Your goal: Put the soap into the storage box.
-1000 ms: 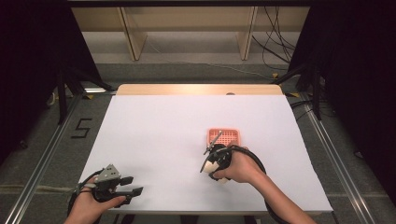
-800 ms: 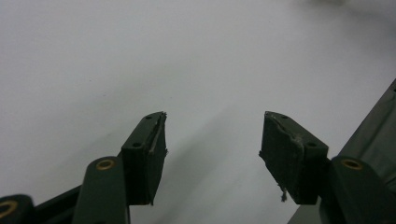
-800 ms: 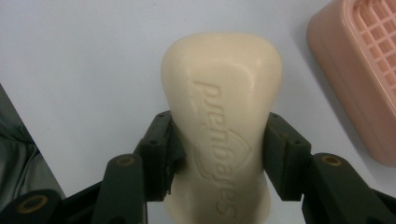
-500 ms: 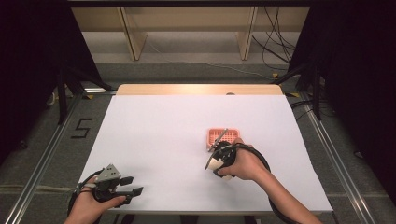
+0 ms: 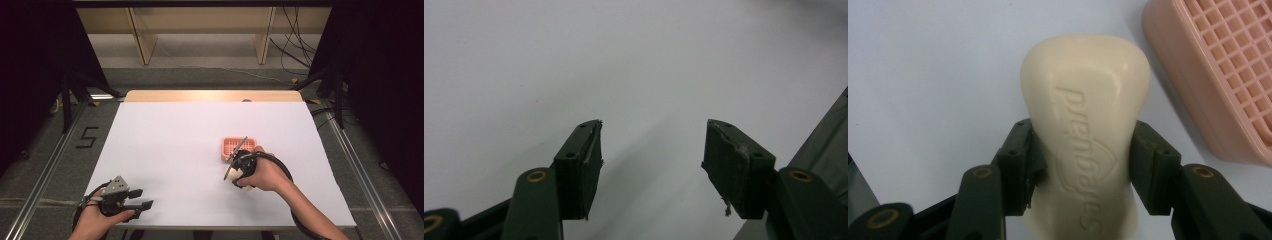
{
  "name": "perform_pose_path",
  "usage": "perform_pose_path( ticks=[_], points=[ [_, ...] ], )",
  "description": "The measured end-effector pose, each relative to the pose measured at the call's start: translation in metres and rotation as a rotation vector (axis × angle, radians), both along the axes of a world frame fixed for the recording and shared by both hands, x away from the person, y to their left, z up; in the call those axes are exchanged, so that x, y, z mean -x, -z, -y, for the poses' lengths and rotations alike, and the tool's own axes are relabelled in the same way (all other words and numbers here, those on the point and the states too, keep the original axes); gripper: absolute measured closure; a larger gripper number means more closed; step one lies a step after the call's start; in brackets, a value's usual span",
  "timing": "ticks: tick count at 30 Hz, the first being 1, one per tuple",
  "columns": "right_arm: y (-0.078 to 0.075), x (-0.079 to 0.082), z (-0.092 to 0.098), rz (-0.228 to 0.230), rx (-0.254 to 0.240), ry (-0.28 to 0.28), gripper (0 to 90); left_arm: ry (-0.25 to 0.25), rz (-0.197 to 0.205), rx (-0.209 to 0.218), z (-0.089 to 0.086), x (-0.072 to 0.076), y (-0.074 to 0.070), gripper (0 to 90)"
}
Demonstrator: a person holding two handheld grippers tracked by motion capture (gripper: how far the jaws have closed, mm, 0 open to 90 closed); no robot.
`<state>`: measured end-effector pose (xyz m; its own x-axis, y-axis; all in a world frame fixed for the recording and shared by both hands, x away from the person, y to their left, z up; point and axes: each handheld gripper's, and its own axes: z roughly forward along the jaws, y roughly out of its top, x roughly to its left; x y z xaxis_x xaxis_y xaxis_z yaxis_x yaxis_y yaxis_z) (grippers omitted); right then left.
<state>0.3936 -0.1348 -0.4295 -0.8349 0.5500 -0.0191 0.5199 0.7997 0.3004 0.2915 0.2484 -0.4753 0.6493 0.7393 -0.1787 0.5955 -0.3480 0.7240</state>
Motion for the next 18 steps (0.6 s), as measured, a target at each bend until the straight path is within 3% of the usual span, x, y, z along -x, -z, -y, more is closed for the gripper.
perform_pose_path(
  ticks=[11, 18],
  points=[
    [-0.002, -0.003, 0.007, 0.009, -0.003, 0.02, 50.5, 0.011, 0.006, -0.007, -0.001, 0.0, -0.001, 39.7],
    [-0.002, -0.007, 0.012, 0.031, -0.002, -0.029, 50.5, 0.009, 0.007, -0.006, -0.001, 0.0, -0.001, 39.7]
  ],
)
